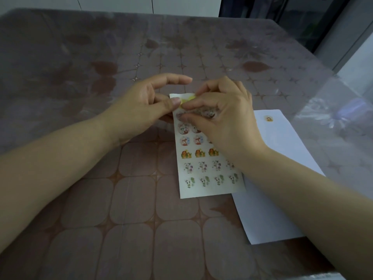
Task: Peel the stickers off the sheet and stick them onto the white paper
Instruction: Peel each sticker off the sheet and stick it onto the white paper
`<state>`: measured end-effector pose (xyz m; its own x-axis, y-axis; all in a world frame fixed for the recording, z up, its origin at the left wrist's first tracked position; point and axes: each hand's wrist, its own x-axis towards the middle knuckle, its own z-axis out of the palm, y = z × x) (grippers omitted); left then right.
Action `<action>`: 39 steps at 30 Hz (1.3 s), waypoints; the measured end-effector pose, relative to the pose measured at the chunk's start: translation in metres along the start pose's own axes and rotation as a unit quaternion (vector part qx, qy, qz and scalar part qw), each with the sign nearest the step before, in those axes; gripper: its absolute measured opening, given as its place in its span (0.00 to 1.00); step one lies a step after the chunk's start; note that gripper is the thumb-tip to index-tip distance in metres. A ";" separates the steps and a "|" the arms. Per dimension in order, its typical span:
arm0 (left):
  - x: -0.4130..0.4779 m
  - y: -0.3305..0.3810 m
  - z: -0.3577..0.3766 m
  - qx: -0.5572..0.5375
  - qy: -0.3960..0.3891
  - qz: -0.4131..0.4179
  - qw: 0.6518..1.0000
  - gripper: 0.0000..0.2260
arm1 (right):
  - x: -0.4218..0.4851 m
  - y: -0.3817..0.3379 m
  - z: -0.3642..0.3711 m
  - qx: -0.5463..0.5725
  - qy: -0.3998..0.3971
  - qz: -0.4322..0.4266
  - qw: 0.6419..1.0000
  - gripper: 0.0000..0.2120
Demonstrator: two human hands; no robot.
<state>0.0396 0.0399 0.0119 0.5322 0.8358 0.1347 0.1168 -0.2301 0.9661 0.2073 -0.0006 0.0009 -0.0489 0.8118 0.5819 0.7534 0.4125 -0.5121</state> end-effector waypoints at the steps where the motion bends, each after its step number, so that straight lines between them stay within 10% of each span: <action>1: 0.000 0.000 0.000 -0.001 -0.002 0.002 1.000 0.15 | 0.000 0.000 0.000 0.004 0.000 0.000 1.000 0.08; 39: 0.000 0.001 0.009 0.047 0.043 0.029 0.998 0.17 | 0.001 0.002 0.000 0.026 0.027 -0.002 0.999 0.04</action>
<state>0.0479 0.0352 0.0108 0.4664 0.8586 0.2126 0.1676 -0.3217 0.9319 0.2088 0.0010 -0.0003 -0.0155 0.7869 0.6169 0.7174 0.4386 -0.5413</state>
